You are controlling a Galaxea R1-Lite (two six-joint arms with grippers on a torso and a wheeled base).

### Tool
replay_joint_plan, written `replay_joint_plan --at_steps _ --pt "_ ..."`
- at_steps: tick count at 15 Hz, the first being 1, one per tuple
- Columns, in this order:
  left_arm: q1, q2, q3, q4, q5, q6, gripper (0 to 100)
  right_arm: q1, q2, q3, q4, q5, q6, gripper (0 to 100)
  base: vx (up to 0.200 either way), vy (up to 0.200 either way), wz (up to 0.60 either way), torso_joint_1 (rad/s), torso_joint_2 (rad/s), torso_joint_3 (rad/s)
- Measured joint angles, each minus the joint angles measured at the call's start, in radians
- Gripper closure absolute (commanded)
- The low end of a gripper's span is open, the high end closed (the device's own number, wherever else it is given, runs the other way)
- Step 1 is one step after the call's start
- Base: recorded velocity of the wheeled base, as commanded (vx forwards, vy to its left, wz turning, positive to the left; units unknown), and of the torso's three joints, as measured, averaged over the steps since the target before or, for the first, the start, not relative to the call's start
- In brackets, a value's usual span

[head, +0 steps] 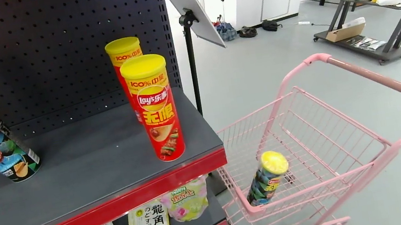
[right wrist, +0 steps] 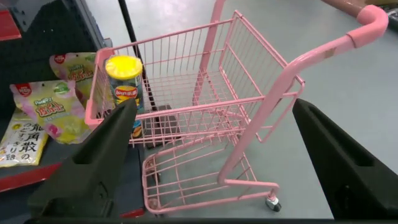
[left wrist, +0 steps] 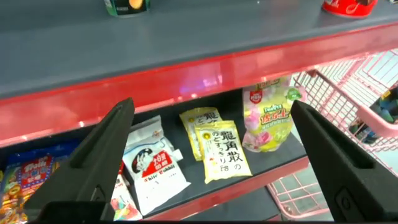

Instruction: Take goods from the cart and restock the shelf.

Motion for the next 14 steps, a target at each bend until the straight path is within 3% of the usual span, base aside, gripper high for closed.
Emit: replay_joint_plan --at_steps 14 --pt "0.000 0.000 0.000 0.000 0.000 0.000 0 0.000 0.000 0.001 0.001 0.001 -0.003 0 0.000 0.000 0.00 -0.150 0.48 0.325"
